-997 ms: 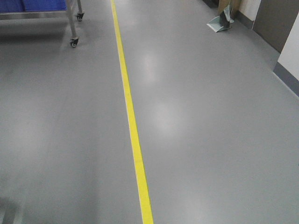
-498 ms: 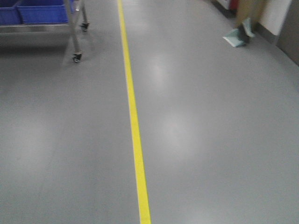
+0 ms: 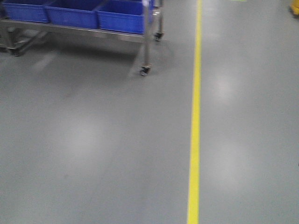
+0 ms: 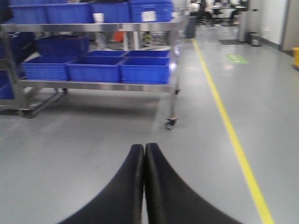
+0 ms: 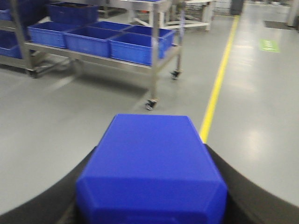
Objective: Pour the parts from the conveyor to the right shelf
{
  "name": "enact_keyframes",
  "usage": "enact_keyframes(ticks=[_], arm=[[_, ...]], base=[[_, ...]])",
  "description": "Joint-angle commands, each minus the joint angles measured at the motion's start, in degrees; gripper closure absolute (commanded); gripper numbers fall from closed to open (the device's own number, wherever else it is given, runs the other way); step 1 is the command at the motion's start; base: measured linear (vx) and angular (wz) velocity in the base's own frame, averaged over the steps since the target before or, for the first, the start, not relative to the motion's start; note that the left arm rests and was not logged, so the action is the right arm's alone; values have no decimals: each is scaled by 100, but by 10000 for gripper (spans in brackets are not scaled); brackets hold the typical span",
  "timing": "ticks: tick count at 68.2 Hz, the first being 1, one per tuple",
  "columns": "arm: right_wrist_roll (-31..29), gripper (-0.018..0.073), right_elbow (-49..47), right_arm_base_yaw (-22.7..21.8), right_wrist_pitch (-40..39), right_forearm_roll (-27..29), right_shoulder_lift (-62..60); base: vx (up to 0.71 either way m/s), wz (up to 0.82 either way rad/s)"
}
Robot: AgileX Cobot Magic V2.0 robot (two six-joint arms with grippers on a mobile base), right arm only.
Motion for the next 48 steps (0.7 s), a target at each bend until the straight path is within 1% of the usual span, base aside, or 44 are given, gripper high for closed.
enact_keyframes(ticks=[1, 18, 48], arm=[[-21, 569, -163, -6, -456, -32, 68], [-21, 569, -163, -6, -456, -32, 68], [-21, 569, -163, -6, -456, -33, 70]], base=[[71, 63], [71, 56], [71, 44]])
